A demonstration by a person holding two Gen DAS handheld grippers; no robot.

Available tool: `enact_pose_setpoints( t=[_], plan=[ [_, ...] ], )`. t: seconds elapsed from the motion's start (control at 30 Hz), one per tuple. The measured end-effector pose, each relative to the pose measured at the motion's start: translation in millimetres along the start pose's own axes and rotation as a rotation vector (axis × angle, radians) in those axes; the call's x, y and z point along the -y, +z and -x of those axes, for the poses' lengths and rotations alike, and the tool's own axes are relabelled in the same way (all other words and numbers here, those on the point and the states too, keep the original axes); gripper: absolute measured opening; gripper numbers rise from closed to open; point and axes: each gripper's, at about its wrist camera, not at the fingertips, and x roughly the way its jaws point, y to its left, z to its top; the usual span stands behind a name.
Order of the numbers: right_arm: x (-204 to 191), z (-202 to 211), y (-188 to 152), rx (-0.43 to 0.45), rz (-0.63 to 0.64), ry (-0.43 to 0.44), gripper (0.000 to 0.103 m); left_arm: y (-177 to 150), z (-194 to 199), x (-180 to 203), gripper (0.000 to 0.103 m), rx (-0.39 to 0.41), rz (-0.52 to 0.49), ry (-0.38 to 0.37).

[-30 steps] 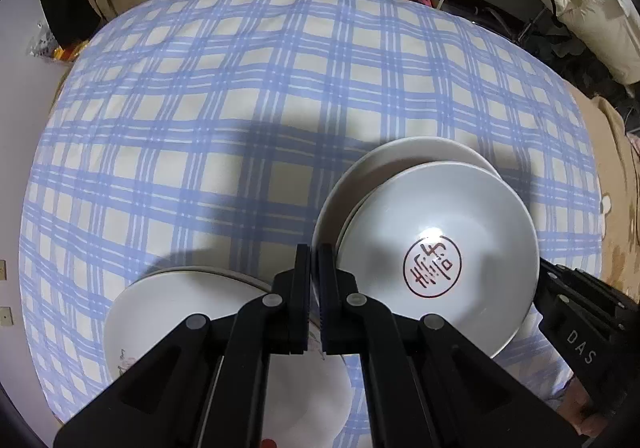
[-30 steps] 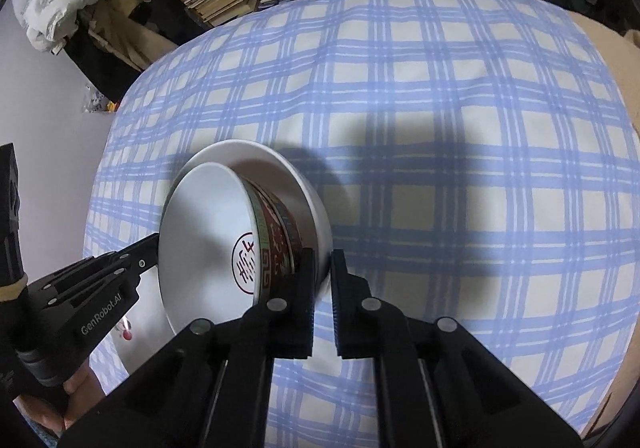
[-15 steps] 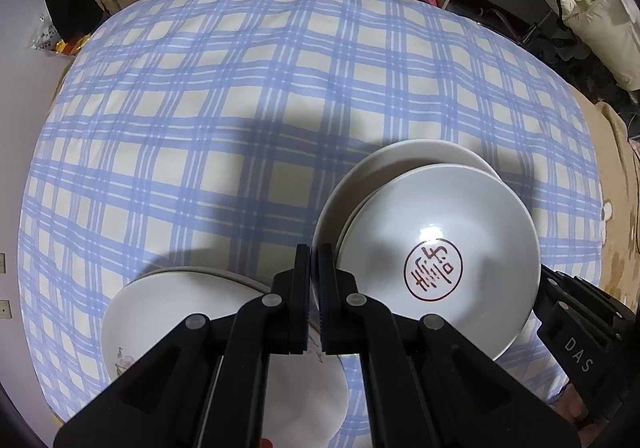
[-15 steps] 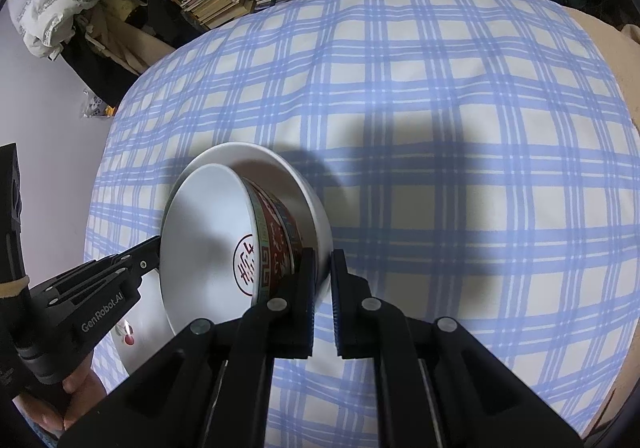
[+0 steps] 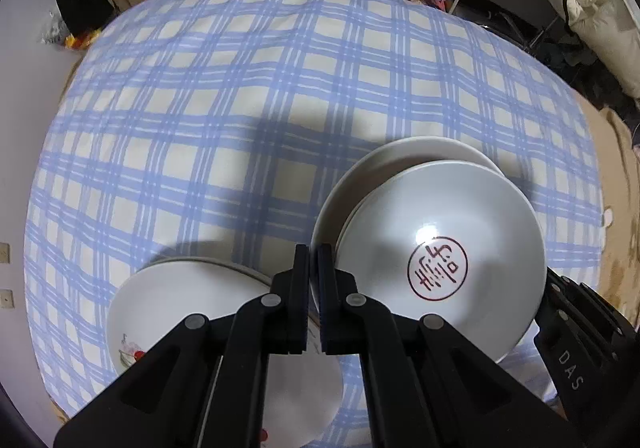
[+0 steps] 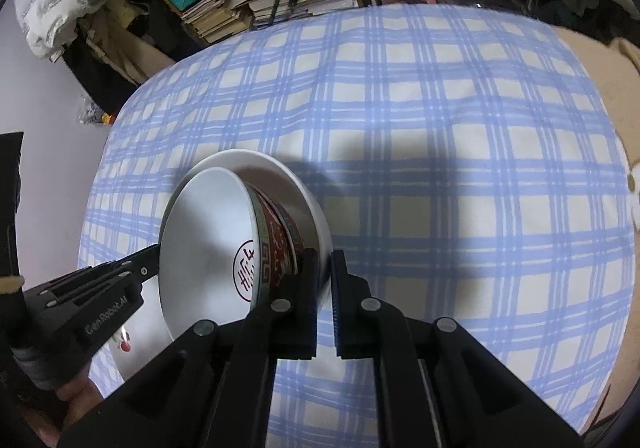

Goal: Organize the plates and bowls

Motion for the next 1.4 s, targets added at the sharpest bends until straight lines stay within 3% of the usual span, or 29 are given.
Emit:
enact_pose_setpoints(
  t=[0.3,0.77,1.17,1.4],
  plan=[
    [4,4,2,0.001,-0.039,0.062,0.01,4,17,-1,0.002,0.026,-0.01,0.009],
    [-24,27,-7,0.046,0.004,0.104,0.01,-10,51,-19,0.002,0.054,0.008,0.057],
    [-81,27,-39,0.013,0.116,0.176,0.01,-59,75,-88,0.002,0.05,0.151,0.081],
    [-114,11,-63,-0.028,0.201,0.18,0.01,-89,67,-125,0.002,0.021,0.219,0.104]
  ],
)
